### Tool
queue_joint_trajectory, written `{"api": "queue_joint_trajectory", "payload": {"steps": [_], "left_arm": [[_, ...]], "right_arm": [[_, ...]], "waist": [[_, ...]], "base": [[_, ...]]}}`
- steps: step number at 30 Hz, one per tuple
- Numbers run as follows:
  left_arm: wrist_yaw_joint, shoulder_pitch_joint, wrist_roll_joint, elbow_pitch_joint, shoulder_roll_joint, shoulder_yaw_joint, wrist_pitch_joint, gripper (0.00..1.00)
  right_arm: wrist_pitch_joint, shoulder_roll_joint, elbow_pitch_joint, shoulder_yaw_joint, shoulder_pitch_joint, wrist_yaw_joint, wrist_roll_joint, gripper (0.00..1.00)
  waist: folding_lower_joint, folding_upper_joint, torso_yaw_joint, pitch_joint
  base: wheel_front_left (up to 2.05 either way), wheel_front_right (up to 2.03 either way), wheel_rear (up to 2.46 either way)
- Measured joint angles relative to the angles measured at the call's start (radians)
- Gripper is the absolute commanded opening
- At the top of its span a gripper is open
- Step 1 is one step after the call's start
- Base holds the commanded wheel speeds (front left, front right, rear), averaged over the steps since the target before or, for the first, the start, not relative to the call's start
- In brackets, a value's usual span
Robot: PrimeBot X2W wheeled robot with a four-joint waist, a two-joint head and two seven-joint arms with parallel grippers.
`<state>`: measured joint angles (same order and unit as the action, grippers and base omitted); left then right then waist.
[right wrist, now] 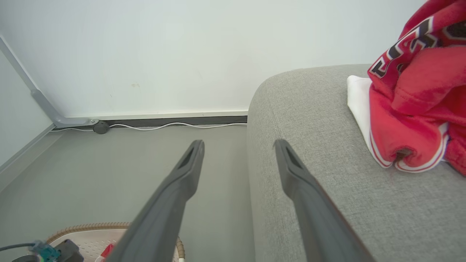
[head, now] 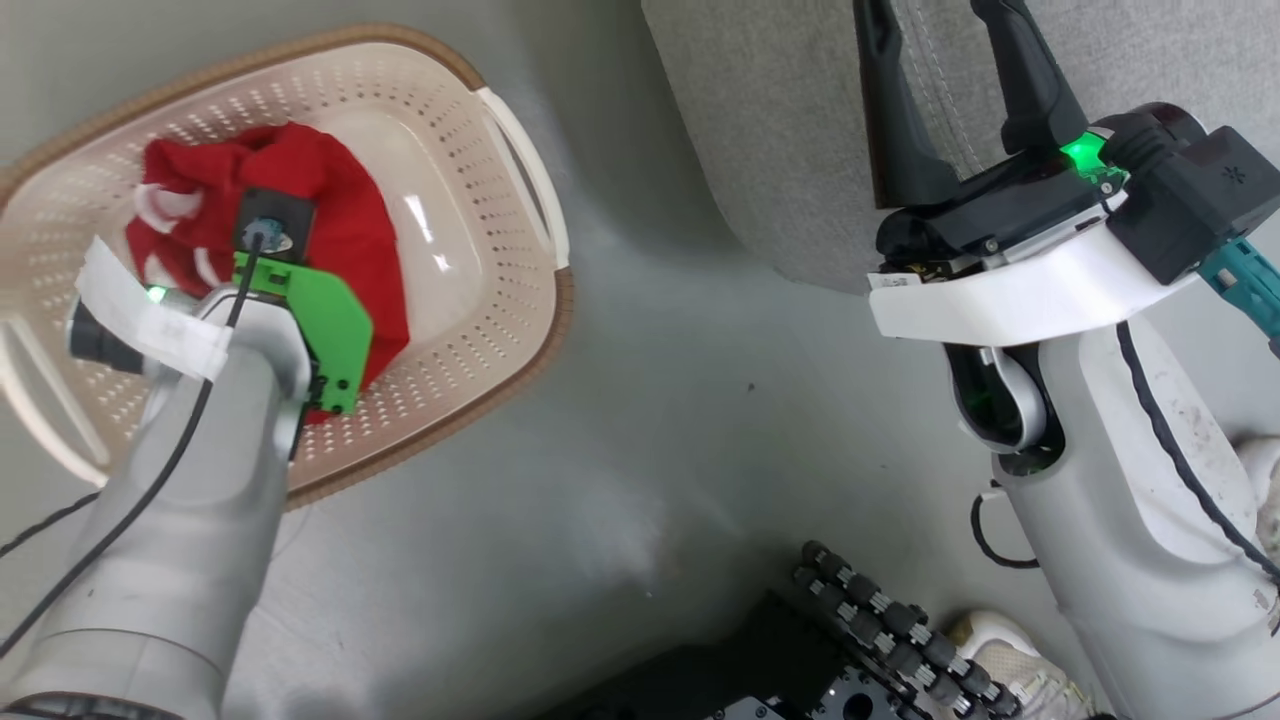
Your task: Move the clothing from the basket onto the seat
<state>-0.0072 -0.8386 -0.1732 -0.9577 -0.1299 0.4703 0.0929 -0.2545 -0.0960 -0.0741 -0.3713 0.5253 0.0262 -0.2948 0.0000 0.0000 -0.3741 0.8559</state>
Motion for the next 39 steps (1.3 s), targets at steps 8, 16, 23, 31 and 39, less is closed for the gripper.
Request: {"api": "queue_joint_trajectory", "payload": {"steps": [8, 16, 23, 31, 39], "left_arm": [[-0.011, 0.061, -0.066, 0.026, 0.064, -0.041, -0.143, 0.00], [-0.032, 0.111, -0.122, 0.045, 0.085, -0.060, -0.252, 0.00], [-0.046, 0.159, -0.171, 0.067, 0.088, -0.082, -0.323, 0.00], [-0.065, 0.214, -0.233, 0.106, 0.093, -0.109, -0.333, 0.00], [-0.081, 0.249, -0.252, 0.226, 0.097, -0.120, -0.342, 0.00]], "right_arm": [[0.000, -0.027, 0.041, 0.021, -0.001, 0.000, 0.006, 1.00], [0.000, -0.050, 0.080, 0.036, -0.025, 0.000, 0.006, 1.00], [0.000, -0.070, 0.119, 0.040, -0.068, 0.000, 0.006, 1.00], [0.020, -0.086, 0.165, 0.045, -0.139, 0.000, -0.006, 1.00], [0.038, -0.086, 0.193, 0.043, -0.206, 0.000, -0.024, 1.00]], "waist": [[0.0000, 0.0000, 0.060, -0.081], [0.0000, 0.0000, 0.121, -0.165], [-0.0001, 0.0000, 0.184, -0.260], [-0.0001, 0.0000, 0.246, -0.376], [-0.0001, 0.0000, 0.300, -0.508]], "base": [[0.00, 0.00, 0.00], [0.00, 0.00, 0.00], [0.00, 0.00, 0.00], [0.00, 0.00, 0.00], [0.00, 0.00, 0.00]]}}
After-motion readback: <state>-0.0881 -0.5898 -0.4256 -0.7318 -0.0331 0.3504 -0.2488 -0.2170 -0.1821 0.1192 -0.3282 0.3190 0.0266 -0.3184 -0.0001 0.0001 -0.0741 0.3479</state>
